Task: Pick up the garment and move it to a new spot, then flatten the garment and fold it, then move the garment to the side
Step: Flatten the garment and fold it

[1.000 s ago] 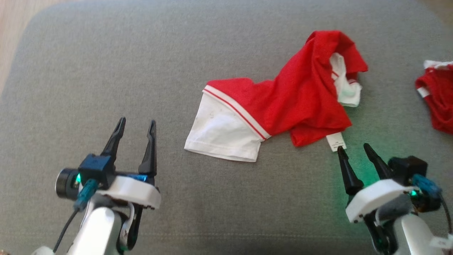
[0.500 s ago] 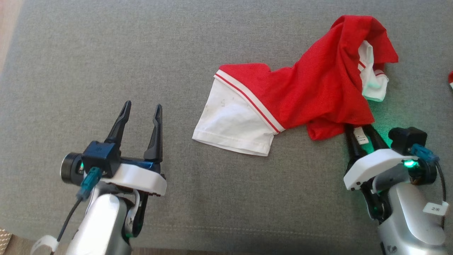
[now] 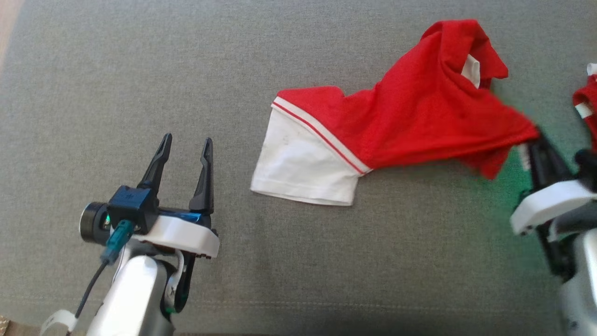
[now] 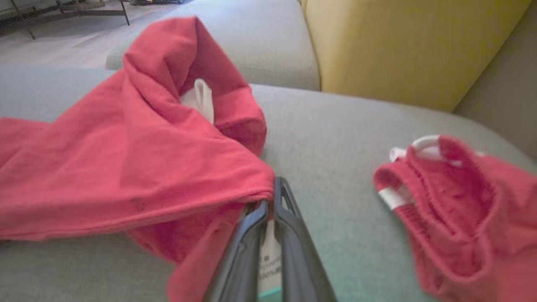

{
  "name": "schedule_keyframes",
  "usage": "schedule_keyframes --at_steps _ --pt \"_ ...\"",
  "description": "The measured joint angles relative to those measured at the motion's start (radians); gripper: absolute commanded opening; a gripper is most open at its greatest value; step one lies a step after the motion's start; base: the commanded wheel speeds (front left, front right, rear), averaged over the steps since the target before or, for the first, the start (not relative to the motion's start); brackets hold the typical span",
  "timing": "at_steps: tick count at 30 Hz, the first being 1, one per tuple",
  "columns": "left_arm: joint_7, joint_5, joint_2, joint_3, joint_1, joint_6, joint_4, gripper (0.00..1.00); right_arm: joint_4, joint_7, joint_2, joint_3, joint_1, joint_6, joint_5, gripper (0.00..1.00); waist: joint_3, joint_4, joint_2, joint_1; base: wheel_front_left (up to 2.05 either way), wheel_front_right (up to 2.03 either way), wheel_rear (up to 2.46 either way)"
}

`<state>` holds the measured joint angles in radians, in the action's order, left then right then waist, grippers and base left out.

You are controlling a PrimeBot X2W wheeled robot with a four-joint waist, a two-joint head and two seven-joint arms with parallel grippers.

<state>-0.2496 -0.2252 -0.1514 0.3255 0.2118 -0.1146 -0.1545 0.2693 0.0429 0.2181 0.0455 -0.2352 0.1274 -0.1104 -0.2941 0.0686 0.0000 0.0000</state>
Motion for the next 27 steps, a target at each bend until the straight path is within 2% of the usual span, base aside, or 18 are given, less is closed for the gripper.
schedule_keyframes --at_steps 6,7,11,16,19,25,26,27 --pt "0.0 0.0 0.006 -0.004 0.0 0.001 0.002 1.0 -0.135 0.029 0.061 0.072 -0.009 0.0 0.083 0.0 -0.001 0.003 0.0 0.0 0.0 0.0 0.0" --pt "0.0 0.0 0.007 -0.006 0.0 0.002 0.002 1.0 -0.153 0.029 0.064 0.08 -0.017 0.0 0.097 0.03 -0.001 0.004 0.0 0.0 0.0 0.0 0.0" --pt "0.0 0.0 0.011 -0.009 0.0 0.009 0.002 1.0 -0.201 0.028 0.065 0.049 -0.047 0.0 0.136 0.07 -0.003 0.011 0.0 0.0 0.0 0.0 0.0" --pt "0.0 0.0 0.02 -0.015 0.0 0.011 0.003 1.0 -0.15 0.029 0.022 -0.088 -0.003 0.0 0.116 0.0 -0.01 0.02 0.0 0.0 0.0 0.0 0.0" --pt "0.0 0.004 0.022 -0.017 0.0 0.018 0.005 1.0 -0.084 0.028 0.002 -0.166 0.036 0.0 0.089 0.0 -0.017 0.019 0.0 0.0 0.0 0.0 0.0" --pt "0.0 0.006 0.021 -0.021 0.0 0.019 0.005 1.0 0.007 0.007 -0.039 -0.209 0.042 0.0 0.041 0.0 -0.028 0.008 0.0 0.0 0.0 0.0 0.0" --pt "0.0 0.006 0.021 -0.021 0.0 0.019 0.005 1.0 0.014 -0.001 -0.047 -0.206 0.041 0.0 0.032 0.7 -0.028 0.004 0.0 0.0 0.0 0.0 0.0" --pt "0.0 0.008 0.021 -0.022 0.0 0.019 0.005 1.0 0.018 -0.008 -0.053 -0.205 0.042 0.0 0.025 1.0 -0.027 0.001 0.0 0.0 0.0 0.0 0.0"
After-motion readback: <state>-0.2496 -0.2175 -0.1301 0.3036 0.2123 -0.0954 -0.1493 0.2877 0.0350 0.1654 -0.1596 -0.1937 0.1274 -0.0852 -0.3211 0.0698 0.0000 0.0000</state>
